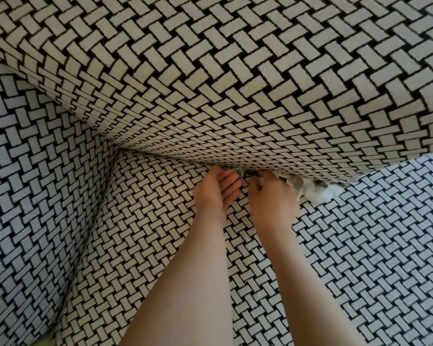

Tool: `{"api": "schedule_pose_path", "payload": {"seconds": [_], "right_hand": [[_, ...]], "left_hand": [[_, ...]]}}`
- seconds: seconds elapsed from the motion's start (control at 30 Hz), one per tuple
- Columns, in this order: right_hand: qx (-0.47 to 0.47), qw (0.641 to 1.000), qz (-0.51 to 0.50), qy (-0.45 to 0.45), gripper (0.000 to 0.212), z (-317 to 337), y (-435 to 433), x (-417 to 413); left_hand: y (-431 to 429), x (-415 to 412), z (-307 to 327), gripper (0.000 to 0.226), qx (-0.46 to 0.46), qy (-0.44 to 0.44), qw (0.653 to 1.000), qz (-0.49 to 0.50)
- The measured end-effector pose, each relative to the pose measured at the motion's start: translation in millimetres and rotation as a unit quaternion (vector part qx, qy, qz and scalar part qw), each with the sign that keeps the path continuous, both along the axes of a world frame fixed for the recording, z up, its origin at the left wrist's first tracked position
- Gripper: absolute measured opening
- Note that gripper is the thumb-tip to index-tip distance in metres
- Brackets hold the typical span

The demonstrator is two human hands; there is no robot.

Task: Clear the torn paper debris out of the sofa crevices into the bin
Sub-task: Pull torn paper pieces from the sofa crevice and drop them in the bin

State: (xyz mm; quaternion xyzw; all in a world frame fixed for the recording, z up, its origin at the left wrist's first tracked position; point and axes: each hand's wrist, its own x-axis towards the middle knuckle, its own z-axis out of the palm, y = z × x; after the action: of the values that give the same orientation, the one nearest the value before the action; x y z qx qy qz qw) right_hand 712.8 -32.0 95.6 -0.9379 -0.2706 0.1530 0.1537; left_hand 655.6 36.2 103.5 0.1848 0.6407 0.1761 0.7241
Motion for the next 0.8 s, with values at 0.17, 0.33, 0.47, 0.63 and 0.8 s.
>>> {"api": "schedule_pose_path", "payload": {"seconds": [0.17,0.33,0.47,0.63,0.8], "right_hand": [[0.012,0.999,0.014,-0.032,0.027,-6,-7,-4],[-0.018,0.977,0.119,-0.174,0.007,-16,-9,-17],[-0.024,0.973,0.148,-0.176,0.009,-16,-4,-12],[-0.094,0.983,0.136,-0.078,0.023,-5,8,-10],[-0.148,0.957,0.211,-0.136,0.033,-3,9,-7]], "left_hand": [[0,0,0,0.026,0.004,0.005,1.000,-0.004],[-2,0,0,0.026,0.017,0.013,1.000,-0.007],[-3,-1,-1,0.026,0.018,0.014,1.000,-0.008],[-3,0,0,0.026,0.021,0.011,1.000,-0.007],[-4,0,0,0.026,0.020,0.009,1.000,-0.004]]}}
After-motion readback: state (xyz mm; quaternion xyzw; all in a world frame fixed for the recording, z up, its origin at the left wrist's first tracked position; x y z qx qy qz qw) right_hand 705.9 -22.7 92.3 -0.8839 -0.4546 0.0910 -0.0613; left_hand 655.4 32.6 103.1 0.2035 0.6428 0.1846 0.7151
